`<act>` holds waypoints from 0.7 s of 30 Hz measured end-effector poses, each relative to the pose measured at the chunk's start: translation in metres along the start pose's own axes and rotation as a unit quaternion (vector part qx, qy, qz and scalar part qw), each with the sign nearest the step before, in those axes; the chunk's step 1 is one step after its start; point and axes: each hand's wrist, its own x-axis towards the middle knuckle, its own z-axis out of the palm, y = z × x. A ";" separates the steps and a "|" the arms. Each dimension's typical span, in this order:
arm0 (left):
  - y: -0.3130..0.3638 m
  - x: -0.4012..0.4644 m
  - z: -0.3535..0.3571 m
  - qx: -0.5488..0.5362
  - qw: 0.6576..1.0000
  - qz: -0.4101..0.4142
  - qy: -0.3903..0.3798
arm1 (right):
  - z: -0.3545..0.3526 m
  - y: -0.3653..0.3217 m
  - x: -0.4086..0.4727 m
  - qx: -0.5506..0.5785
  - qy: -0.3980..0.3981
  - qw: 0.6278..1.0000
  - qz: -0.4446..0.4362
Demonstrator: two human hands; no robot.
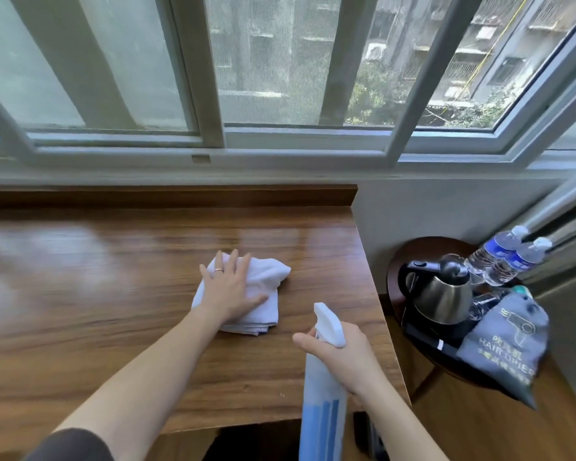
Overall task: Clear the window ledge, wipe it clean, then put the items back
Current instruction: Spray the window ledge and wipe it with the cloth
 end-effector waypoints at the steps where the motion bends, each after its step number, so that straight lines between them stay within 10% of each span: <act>1: 0.001 -0.005 0.001 -0.001 1.000 -0.003 -0.009 | -0.001 0.004 -0.004 -0.001 -0.009 1.000 -0.003; 21: 0.005 0.002 -0.002 0.044 0.998 0.006 -0.036 | 0.034 0.032 -0.028 -0.023 -0.036 0.999 0.003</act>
